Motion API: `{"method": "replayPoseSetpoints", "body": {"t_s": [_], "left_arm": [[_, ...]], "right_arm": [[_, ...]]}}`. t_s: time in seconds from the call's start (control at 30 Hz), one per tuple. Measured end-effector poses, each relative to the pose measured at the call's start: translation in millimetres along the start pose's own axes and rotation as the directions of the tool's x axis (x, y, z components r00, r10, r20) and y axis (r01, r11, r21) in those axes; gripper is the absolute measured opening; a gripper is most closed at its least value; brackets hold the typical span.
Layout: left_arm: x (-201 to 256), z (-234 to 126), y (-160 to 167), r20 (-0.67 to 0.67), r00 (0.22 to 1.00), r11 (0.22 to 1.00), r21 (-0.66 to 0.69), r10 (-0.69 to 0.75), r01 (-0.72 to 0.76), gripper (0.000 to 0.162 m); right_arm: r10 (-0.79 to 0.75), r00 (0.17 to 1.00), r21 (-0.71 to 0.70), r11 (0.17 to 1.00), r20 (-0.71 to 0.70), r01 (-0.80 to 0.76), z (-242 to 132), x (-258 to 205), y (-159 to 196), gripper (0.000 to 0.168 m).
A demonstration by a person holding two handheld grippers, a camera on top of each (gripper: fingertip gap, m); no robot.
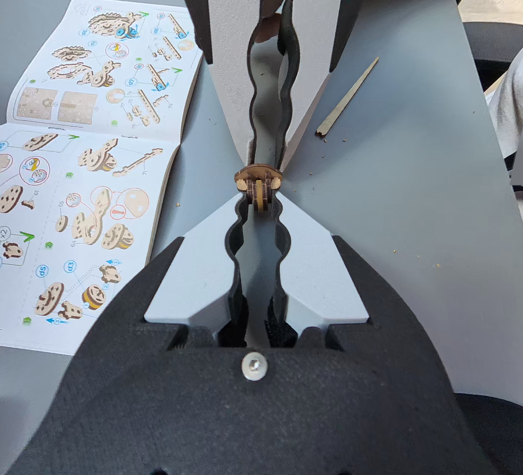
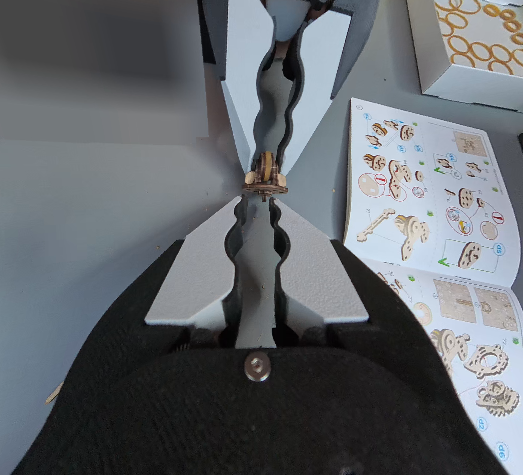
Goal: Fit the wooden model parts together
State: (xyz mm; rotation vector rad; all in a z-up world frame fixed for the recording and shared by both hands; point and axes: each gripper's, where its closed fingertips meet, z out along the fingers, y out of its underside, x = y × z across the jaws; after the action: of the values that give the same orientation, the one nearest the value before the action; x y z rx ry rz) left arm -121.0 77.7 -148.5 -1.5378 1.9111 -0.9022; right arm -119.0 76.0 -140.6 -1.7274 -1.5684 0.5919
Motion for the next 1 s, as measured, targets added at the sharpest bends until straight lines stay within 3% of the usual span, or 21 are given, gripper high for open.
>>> {"method": "replayPoseSetpoints", "body": {"t_s": [0.27, 0.43, 0.6, 0.7, 0.83, 0.93, 1.0], "left_arm": [[-0.1, -14.7, -17.4, -0.096, 0.971, 0.969, 0.092, -0.221, 0.23, 0.014], [4.1, -16.8, -18.0, -0.167, 0.936, 0.942, 0.086, -0.309, 0.326, 0.014], [6.2, -24.9, -25.6, -0.182, 0.941, 0.938, 0.147, -0.285, 0.313, 0.017], [6.2, -29.4, -29.2, -0.151, 0.97, 0.955, 0.197, -0.193, 0.22, 0.02], [-3.3, -35.7, -30.3, 0.033, 0.999, 0.972, 0.234, 0.013, -0.02, 0.022], [-7.6, -37.5, -35.0, 0.184, 0.97, 0.952, 0.232, 0.159, -0.2, 0.026], [-1.7, -38.1, -39.9, 0.195, 0.958, 0.936, 0.244, 0.208, -0.253, 0.027]], "right_arm": [[-0.315, 0.921, -0.055, 0.949, -0.231, 0.311, -5.9, 11.4, -16.4, 0.006], [-0.3, 0.931, -0.036, 0.953, -0.209, 0.299, -5.6, 7.4, -17.5, 0.005], [-0.116, 0.984, 0.089, 0.988, -0.133, 0.128, -11.3, 7.5, -22.7, 0.003], [0.061, 0.998, 0.18, 0.982, -0.01, -0.058, -15.4, 5.7, -26.6, 0.003], [0.259, 0.95, 0.246, 0.923, 0.176, -0.297, -21.5, 4.5, -30.7, 0.002], [0.335, 0.894, 0.247, 0.877, 0.299, -0.411, -23.5, -0.6, -33.7, 0.002], [0.364, 0.86, 0.235, 0.856, 0.358, -0.461, -23.2, -4.4, -34.7, 0.002]]}}
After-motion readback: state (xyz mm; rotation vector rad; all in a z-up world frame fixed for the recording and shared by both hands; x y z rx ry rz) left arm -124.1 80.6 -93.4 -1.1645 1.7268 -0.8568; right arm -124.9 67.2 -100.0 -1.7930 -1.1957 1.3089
